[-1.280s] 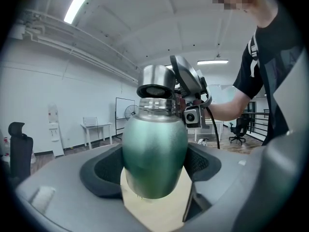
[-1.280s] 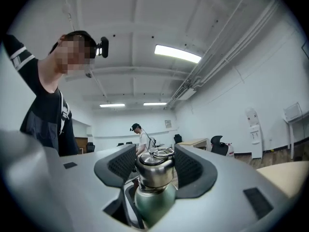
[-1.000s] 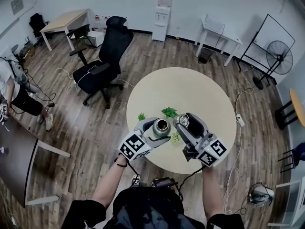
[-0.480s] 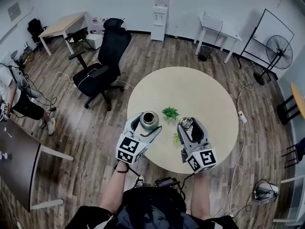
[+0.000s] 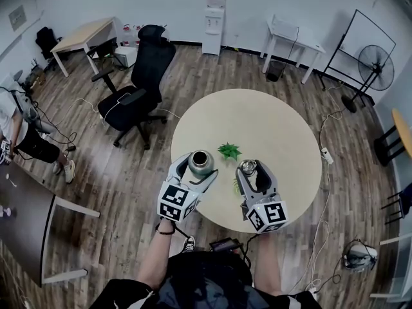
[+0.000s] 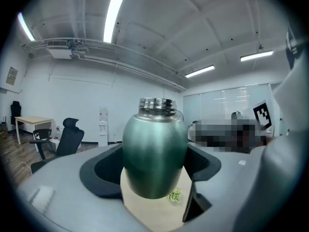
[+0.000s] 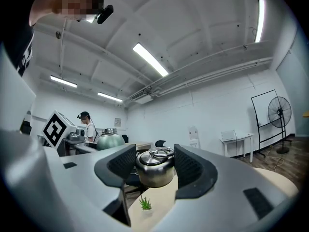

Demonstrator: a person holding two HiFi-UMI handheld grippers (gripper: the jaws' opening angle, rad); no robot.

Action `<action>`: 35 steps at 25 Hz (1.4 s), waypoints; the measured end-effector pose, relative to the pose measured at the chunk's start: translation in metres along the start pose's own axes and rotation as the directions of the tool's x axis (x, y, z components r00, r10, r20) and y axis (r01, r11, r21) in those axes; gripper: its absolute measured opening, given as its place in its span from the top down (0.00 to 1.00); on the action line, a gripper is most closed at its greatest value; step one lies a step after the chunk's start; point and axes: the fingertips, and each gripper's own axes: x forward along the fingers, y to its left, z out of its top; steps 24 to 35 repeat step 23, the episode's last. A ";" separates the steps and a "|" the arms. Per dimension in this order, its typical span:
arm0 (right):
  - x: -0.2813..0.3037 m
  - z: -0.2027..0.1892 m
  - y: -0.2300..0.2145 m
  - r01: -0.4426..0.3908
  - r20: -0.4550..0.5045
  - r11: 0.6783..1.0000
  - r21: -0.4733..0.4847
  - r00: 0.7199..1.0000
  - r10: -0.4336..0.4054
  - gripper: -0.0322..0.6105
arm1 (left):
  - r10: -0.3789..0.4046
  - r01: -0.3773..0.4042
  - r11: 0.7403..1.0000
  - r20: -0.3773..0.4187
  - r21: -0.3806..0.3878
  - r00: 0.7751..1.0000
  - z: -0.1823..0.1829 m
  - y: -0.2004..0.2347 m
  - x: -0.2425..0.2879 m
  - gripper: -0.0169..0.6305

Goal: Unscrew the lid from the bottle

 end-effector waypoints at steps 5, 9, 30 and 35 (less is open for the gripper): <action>-0.001 0.001 0.002 -0.002 0.002 1.000 0.005 1.000 0.002 0.56 | 0.000 0.000 1.000 0.007 0.002 1.000 0.002 0.000 -0.003 0.40; -0.003 0.002 0.003 -0.001 0.005 1.000 0.008 1.000 0.001 0.56 | 0.005 -0.005 1.000 0.012 0.003 1.000 0.001 0.000 -0.006 0.40; -0.009 0.005 0.007 0.002 0.008 1.000 0.007 1.000 -0.002 0.56 | 0.001 -0.002 1.000 0.019 0.013 1.000 0.004 -0.004 -0.012 0.40; -0.009 0.005 0.007 0.002 0.008 1.000 0.007 1.000 -0.002 0.56 | 0.001 -0.002 1.000 0.019 0.013 1.000 0.004 -0.004 -0.012 0.40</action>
